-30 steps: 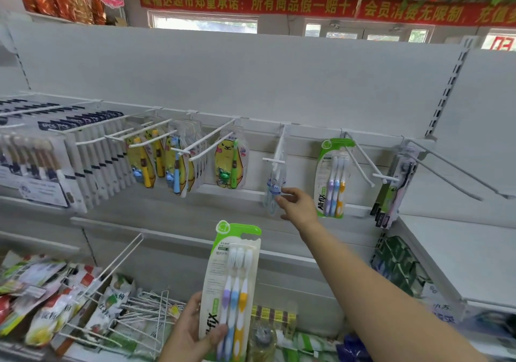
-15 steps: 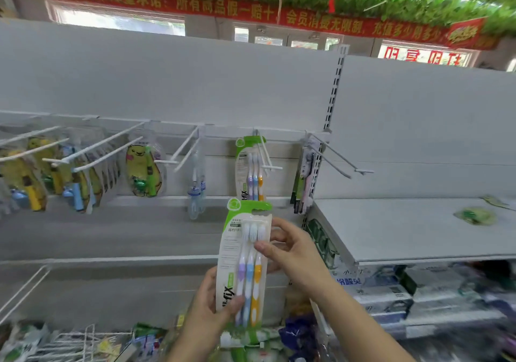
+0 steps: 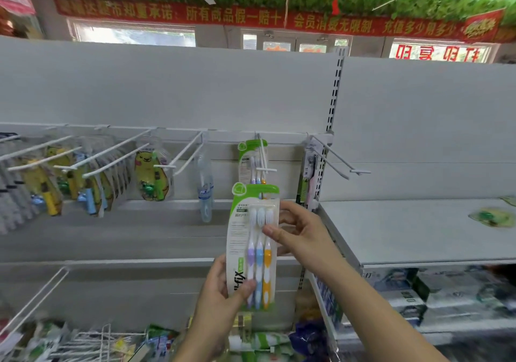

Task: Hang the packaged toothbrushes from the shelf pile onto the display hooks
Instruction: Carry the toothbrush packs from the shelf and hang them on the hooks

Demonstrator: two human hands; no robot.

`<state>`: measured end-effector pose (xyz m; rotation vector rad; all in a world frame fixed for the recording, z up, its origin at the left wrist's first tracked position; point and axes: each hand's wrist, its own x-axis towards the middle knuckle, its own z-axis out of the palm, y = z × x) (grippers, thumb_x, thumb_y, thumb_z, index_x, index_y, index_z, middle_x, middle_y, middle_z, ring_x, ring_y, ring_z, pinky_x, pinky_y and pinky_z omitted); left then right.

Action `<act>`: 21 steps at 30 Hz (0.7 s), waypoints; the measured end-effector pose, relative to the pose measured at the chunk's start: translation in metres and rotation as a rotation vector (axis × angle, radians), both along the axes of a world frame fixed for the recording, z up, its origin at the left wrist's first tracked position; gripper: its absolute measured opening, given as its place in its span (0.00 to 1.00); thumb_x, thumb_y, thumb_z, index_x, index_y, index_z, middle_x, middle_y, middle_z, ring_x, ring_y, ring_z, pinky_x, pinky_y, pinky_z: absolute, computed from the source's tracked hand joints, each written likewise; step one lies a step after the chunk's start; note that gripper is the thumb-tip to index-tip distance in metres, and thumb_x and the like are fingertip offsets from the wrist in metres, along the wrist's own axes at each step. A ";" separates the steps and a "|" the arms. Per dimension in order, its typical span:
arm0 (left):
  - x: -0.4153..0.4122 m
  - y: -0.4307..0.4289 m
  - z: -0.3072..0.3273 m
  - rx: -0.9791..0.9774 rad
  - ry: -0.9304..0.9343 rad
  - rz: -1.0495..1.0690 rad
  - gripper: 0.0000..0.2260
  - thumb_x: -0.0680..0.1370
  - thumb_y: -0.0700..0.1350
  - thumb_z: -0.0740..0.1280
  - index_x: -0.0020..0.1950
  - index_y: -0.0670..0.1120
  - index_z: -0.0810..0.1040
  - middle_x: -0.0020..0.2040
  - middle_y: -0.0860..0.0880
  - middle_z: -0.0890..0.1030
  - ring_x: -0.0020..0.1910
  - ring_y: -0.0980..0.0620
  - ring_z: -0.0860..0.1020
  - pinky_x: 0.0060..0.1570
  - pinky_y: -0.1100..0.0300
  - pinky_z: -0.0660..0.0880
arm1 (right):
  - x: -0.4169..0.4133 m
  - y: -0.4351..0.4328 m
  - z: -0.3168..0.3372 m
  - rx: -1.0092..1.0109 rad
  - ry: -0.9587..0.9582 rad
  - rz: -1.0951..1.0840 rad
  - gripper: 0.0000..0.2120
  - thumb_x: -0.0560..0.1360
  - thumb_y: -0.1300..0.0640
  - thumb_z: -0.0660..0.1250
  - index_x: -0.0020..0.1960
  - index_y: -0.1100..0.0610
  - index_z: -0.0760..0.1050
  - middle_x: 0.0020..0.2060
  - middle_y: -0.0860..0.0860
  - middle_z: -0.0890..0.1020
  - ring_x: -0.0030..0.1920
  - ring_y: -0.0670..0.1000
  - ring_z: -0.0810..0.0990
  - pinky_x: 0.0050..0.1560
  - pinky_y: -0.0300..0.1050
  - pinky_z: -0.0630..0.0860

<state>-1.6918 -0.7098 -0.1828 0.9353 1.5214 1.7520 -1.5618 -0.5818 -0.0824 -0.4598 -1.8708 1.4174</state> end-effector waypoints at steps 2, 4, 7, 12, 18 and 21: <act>0.000 -0.002 0.007 -0.015 0.030 0.002 0.21 0.75 0.34 0.74 0.61 0.52 0.75 0.51 0.54 0.87 0.51 0.54 0.85 0.48 0.61 0.81 | -0.002 0.001 0.003 0.003 0.020 -0.004 0.17 0.75 0.61 0.73 0.63 0.51 0.78 0.50 0.57 0.85 0.46 0.62 0.86 0.40 0.58 0.85; -0.002 0.000 0.011 -0.021 0.058 0.001 0.20 0.76 0.34 0.73 0.60 0.53 0.74 0.50 0.55 0.87 0.51 0.55 0.85 0.48 0.62 0.80 | -0.003 0.003 0.004 -0.009 0.037 -0.001 0.17 0.75 0.62 0.73 0.63 0.52 0.78 0.50 0.58 0.85 0.47 0.62 0.86 0.40 0.61 0.84; -0.002 0.004 0.014 -0.016 0.067 0.004 0.19 0.77 0.35 0.73 0.61 0.54 0.74 0.50 0.53 0.87 0.50 0.55 0.85 0.46 0.64 0.80 | -0.004 0.008 0.008 -0.012 0.043 -0.005 0.17 0.75 0.62 0.73 0.63 0.53 0.78 0.49 0.59 0.85 0.47 0.59 0.87 0.41 0.60 0.85; -0.006 0.019 0.013 -0.011 0.073 0.012 0.22 0.76 0.38 0.74 0.65 0.54 0.71 0.52 0.51 0.87 0.51 0.51 0.86 0.54 0.55 0.80 | -0.008 0.014 0.015 -0.010 0.036 -0.053 0.18 0.74 0.61 0.75 0.61 0.51 0.75 0.44 0.56 0.85 0.45 0.56 0.87 0.42 0.59 0.85; -0.008 0.032 0.011 0.037 0.060 0.054 0.22 0.77 0.40 0.73 0.65 0.57 0.71 0.55 0.53 0.86 0.55 0.52 0.85 0.58 0.50 0.80 | -0.015 0.019 0.011 0.040 0.058 -0.097 0.21 0.74 0.60 0.76 0.62 0.48 0.75 0.47 0.54 0.84 0.45 0.56 0.87 0.45 0.65 0.83; -0.005 0.031 0.009 0.068 0.066 0.048 0.23 0.74 0.45 0.73 0.66 0.56 0.71 0.56 0.52 0.86 0.56 0.51 0.84 0.58 0.50 0.80 | -0.013 0.017 0.009 0.071 0.081 -0.102 0.21 0.74 0.60 0.76 0.61 0.44 0.75 0.46 0.50 0.85 0.45 0.54 0.87 0.45 0.63 0.84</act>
